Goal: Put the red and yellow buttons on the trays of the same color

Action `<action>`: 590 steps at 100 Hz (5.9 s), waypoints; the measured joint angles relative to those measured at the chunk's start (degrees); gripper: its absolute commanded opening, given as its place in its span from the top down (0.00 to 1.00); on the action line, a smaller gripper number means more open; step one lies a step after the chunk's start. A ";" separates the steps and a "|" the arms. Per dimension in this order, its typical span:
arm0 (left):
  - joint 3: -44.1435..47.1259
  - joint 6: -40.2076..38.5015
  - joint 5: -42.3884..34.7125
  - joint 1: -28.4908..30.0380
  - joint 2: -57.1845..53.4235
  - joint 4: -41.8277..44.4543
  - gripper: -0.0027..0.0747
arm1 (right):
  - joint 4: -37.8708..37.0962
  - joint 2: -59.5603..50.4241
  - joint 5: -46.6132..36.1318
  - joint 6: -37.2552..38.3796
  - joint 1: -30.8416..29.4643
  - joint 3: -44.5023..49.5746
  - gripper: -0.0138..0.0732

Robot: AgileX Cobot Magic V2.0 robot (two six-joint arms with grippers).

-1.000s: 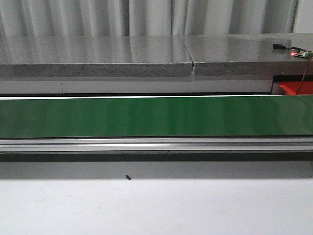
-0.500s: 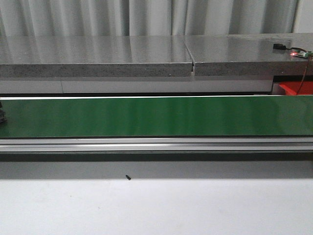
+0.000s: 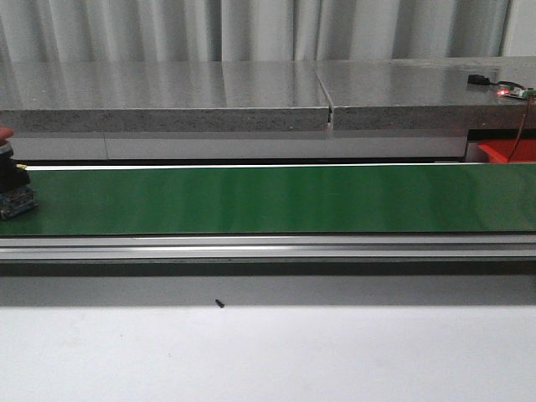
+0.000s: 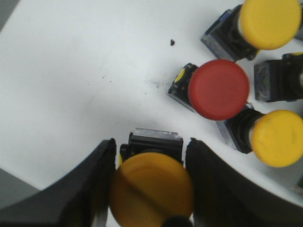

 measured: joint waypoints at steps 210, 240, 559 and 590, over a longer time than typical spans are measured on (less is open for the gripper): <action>-9.31 -3.28 6.74 -43.69 -14.74 2.40 0.99 | 0.00 0.00 0.00 0.00 0.00 0.00 0.91; -7.22 -5.53 7.21 -50.58 -23.12 1.62 0.99 | 0.00 0.00 0.00 0.00 0.00 0.00 0.91; 28.83 -7.05 7.16 -50.91 -86.07 1.45 0.99 | 6.26 88.46 62.06 -13.22 32.29 -80.85 0.16; 28.83 -7.05 7.16 -50.91 -86.07 1.45 0.99 | 6.86 95.39 56.21 -17.73 32.38 -81.14 0.16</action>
